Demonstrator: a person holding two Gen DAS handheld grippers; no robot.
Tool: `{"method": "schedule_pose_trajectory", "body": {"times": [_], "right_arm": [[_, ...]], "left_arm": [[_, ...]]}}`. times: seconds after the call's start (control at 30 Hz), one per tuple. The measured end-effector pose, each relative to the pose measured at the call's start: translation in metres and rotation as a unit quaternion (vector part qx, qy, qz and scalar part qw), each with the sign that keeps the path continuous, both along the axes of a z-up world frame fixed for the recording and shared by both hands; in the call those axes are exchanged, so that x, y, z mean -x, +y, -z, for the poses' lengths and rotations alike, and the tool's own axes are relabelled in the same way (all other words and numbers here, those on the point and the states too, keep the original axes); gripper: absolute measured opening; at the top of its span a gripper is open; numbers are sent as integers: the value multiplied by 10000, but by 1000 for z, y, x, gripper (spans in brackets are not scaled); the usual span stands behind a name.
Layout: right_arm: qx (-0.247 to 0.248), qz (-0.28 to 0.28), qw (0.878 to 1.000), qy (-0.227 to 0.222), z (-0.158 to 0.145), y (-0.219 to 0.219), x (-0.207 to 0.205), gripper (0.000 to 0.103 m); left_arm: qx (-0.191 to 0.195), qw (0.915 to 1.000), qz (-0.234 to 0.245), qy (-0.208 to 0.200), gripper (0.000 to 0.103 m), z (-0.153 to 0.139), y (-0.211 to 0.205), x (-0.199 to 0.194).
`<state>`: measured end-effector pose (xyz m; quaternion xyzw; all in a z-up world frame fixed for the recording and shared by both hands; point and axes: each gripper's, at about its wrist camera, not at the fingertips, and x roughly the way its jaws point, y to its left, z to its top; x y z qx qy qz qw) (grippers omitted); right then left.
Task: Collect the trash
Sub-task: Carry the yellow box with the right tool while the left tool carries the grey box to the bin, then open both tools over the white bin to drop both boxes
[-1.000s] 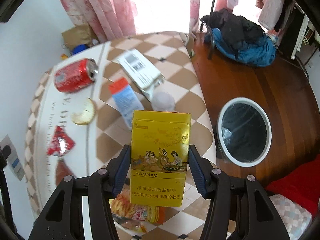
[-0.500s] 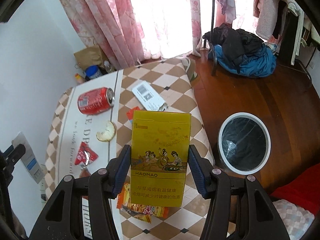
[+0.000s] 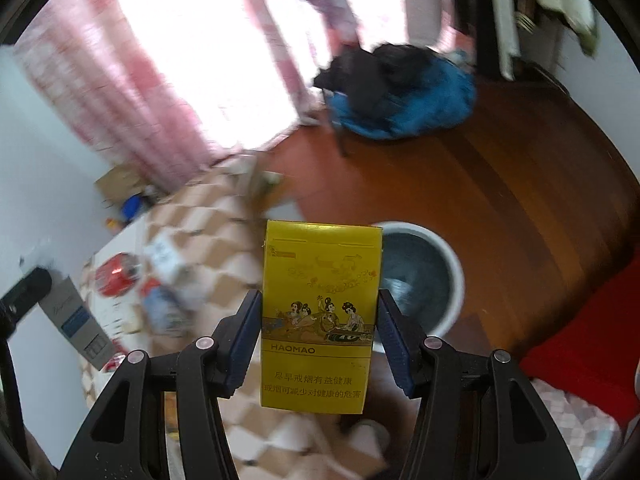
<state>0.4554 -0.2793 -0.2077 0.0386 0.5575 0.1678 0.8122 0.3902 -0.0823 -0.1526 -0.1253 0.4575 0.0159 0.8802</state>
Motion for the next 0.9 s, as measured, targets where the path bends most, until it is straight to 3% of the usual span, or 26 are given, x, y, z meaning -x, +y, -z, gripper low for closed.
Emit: {"method": "schedule_pose_trajectory", "body": {"times": [0.23, 0.4, 0.47, 0.53, 0.57, 0.63, 0.77, 0.9], "right_arm": [[99, 366, 9966, 725, 88, -62, -57, 58], [69, 480, 9925, 1124, 149, -76, -88, 58], [69, 454, 9909, 1267, 172, -75, -97, 59], [11, 418, 9897, 1370, 190, -72, -104, 60], [-9, 360, 9885, 1468, 200, -70, -107, 62], [2, 317, 9867, 1594, 213, -68, -111, 101], [437, 227, 9868, 1544, 223, -62, -108, 103], [854, 255, 9845, 1510, 231, -67, -101, 103]], "left_arm": [[876, 9898, 313, 1079, 33, 110, -50, -107], [1314, 9782, 256, 1589, 34, 165, -54, -140], [1132, 9790, 215, 1681, 40, 178, -53, -143], [860, 9819, 168, 1677, 80, 180, -55, -138], [673, 9836, 102, 1671, 94, 182, -57, -137], [389, 9845, 35, 1708, 96, 186, -56, -131], [-276, 9829, -130, 1816, 97, 200, -53, -122], [-614, 9787, -117, 1954, 99, 215, -60, -113]]}}
